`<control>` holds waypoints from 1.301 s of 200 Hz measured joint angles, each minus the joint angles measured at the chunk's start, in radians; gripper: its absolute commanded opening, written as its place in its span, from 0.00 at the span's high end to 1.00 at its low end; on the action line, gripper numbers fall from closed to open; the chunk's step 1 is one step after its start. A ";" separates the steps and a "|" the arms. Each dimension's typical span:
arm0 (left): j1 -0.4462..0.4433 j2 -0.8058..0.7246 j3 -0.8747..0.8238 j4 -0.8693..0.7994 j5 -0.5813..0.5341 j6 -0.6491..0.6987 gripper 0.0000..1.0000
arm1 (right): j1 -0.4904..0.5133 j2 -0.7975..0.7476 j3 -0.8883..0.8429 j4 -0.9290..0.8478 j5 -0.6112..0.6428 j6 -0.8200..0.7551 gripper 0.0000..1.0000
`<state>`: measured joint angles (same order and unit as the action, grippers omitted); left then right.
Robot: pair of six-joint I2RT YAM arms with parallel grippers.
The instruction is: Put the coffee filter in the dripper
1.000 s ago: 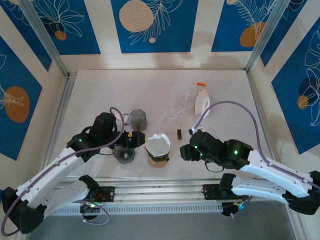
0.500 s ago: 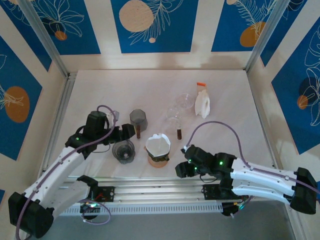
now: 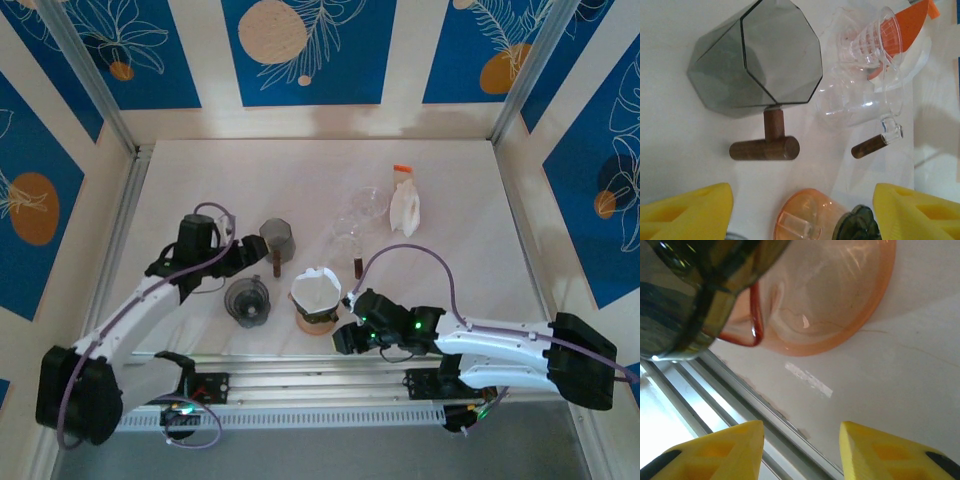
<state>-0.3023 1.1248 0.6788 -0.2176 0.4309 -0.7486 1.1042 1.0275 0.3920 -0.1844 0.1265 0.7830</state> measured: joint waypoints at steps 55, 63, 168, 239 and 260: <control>0.001 0.191 0.069 0.047 -0.095 0.051 0.29 | -0.009 -0.008 -0.003 0.013 0.000 -0.007 0.56; 0.001 0.212 0.076 0.062 -0.105 0.051 0.30 | -0.010 -0.011 -0.003 0.013 0.000 -0.007 0.56; -0.162 0.256 0.132 0.022 -0.262 0.206 0.21 | -0.031 -0.139 -0.061 -0.040 0.008 -0.007 0.55; -0.212 0.258 0.132 -0.039 -0.314 0.283 0.48 | -0.038 -0.192 -0.070 -0.080 0.023 -0.003 0.54; -0.212 0.259 0.132 -0.038 -0.319 0.280 0.53 | -0.038 -0.199 -0.077 -0.090 0.027 -0.003 0.55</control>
<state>-0.5148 1.3834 0.8108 -0.2558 0.1120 -0.4686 1.0664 0.8284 0.3149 -0.2745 0.1532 0.7803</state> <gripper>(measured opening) 0.491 0.454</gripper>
